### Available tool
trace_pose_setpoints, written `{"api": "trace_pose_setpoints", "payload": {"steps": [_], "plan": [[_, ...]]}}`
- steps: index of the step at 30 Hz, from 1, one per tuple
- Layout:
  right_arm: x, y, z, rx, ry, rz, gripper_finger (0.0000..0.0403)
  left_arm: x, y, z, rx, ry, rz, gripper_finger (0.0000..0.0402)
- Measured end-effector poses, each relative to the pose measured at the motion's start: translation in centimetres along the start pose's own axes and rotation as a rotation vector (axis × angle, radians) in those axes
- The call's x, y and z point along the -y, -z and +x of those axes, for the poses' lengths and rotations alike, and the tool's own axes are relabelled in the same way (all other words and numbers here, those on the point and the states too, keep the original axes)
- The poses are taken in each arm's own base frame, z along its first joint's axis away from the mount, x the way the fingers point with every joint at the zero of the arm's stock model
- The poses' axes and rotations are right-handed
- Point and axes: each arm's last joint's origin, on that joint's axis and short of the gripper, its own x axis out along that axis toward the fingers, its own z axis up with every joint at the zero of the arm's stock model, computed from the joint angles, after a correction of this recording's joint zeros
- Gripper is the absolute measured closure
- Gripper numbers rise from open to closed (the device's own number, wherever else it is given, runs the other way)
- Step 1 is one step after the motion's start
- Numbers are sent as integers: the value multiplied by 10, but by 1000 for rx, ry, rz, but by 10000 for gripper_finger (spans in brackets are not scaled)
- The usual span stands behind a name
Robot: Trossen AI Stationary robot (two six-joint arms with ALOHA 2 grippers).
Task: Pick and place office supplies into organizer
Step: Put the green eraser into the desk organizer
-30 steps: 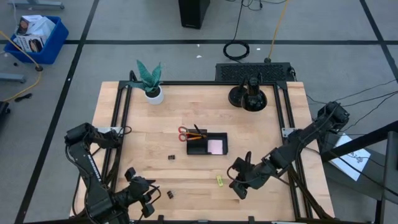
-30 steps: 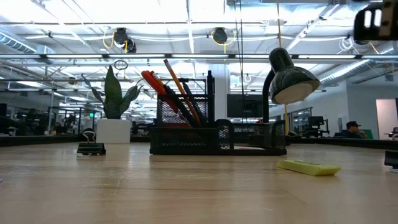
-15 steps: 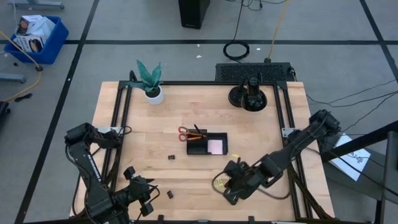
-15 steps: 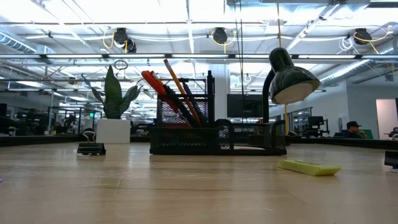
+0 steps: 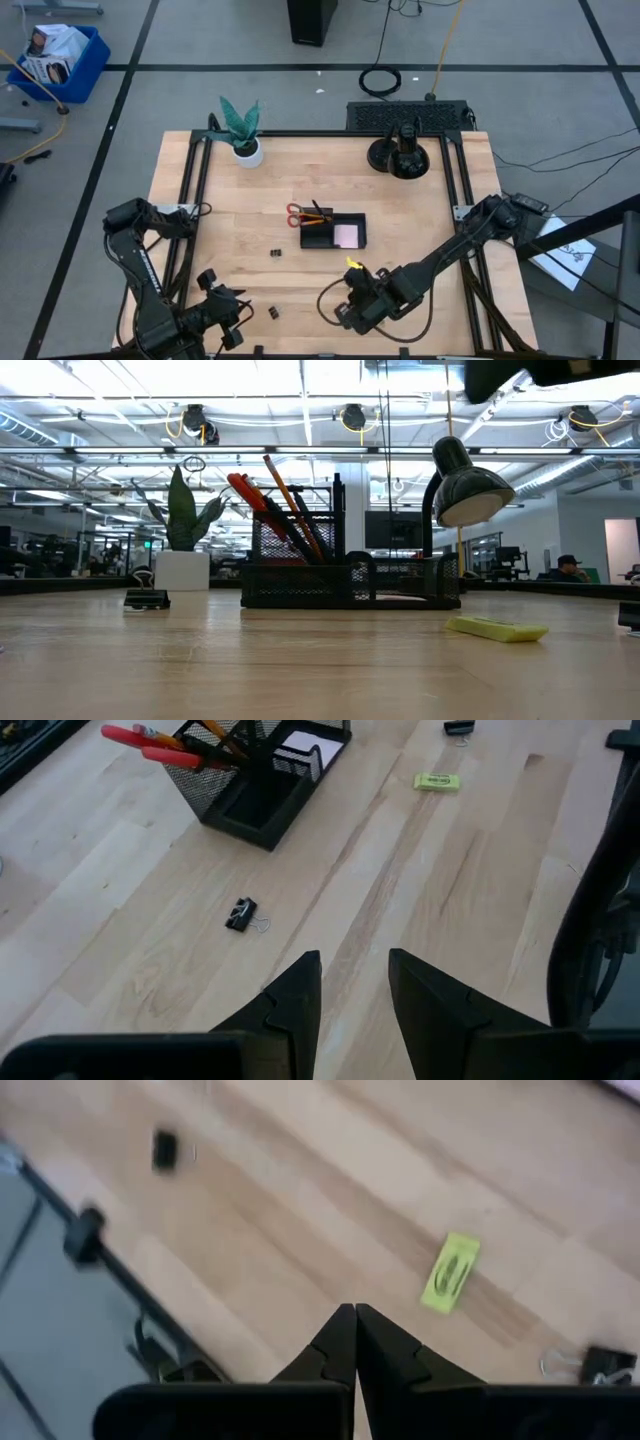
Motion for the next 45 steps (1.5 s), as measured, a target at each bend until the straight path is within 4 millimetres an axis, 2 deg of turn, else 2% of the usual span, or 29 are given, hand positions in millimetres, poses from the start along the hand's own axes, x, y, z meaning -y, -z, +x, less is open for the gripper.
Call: {"api": "trace_pose_setpoints", "payload": {"steps": [7, 14, 18, 26, 35, 45], "plan": [[2, -4, 1, 40, 18, 93, 403, 0, 1, -1, 1, 3, 3, 277], [17, -1, 2, -8, 158, 151, 403, 0, 1, -1, 1, 3, 3, 277], [14, -1, 5, -26, 124, 165, 403, 0, 1, -1, 18, 3, 3, 277], [10, -1, 34, -108, 134, 185, 403, 0, 0, -1, 45, 0, 4, 277], [16, -13, 34, -34, 181, 202, 403, 0, 0, -1, 45, 0, 5, 277], [27, -8, 48, -81, 201, 198, 403, -1, 0, -1, 45, -3, 7, 277]]}}
